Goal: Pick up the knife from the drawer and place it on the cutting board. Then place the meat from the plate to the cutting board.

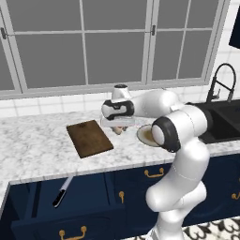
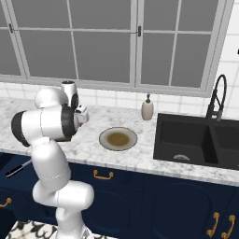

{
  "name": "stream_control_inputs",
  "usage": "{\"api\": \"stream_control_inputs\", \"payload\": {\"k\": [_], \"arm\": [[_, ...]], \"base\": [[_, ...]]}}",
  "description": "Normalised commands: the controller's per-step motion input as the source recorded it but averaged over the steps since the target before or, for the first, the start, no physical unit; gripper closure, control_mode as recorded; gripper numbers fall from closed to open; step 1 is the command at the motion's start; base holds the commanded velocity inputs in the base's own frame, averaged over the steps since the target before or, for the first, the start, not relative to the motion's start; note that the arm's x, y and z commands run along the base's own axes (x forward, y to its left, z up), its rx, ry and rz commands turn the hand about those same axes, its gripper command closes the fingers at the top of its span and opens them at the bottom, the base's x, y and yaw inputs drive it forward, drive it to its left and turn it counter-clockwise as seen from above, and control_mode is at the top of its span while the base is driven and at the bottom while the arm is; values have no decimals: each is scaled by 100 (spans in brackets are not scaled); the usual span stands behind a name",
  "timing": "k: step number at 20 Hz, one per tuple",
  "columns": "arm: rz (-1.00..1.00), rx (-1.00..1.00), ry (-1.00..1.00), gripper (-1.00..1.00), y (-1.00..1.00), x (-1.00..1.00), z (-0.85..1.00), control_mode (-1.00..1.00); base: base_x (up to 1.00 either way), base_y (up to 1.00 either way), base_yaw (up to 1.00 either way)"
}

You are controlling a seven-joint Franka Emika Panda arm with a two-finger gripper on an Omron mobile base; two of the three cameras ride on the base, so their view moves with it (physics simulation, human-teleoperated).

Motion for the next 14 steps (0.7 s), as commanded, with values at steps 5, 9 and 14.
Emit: {"api": "stream_control_inputs", "payload": {"k": [5, 9, 14], "arm": [[0, 0, 1, 100, 77, 38, 0, -100], [0, -1, 2, 100, 58, 33, -1, -100], [-1, -13, 0, 100, 30, 25, -22, -100]], "base": [[0, 0, 0], [0, 0, 0], [0, 0, 0]]}}
